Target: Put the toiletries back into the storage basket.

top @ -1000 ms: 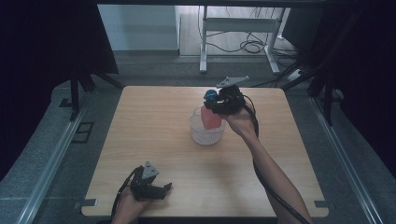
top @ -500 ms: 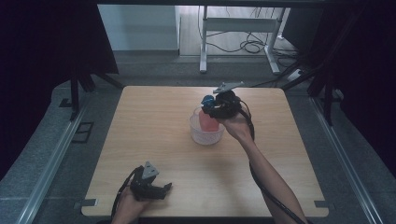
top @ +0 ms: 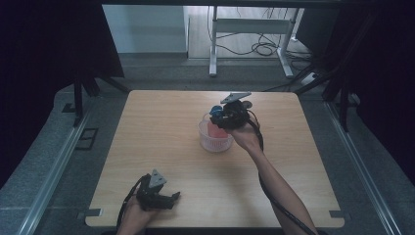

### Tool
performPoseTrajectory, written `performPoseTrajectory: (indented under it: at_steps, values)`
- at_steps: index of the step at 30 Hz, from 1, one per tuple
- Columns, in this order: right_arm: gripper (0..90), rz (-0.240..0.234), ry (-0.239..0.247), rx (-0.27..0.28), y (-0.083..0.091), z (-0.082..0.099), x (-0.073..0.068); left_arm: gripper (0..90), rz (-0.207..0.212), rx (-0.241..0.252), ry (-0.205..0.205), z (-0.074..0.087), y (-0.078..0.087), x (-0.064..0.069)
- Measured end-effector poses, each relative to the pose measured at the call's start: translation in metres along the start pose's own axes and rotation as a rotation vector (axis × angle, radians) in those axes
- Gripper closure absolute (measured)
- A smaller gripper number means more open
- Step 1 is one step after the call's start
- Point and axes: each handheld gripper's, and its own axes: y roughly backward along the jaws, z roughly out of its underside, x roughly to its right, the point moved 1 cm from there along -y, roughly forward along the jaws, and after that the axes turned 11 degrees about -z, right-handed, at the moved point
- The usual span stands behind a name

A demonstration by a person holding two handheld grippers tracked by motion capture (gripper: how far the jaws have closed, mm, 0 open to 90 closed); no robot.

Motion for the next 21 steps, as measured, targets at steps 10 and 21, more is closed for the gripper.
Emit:
performPoseTrajectory:
  at_steps: [10, 21]
  values:
    - [52.9, -0.007, -0.021, -0.015, -0.010, 0.010, 0.004, 10.5, 0.001, -0.001, 0.000, 0.000, 0.000, 0.000]
    - [52.7, -0.024, -0.057, -0.005, -0.014, 0.017, 0.008, 10.5, 0.001, 0.000, 0.001, 0.000, 0.000, 0.000]
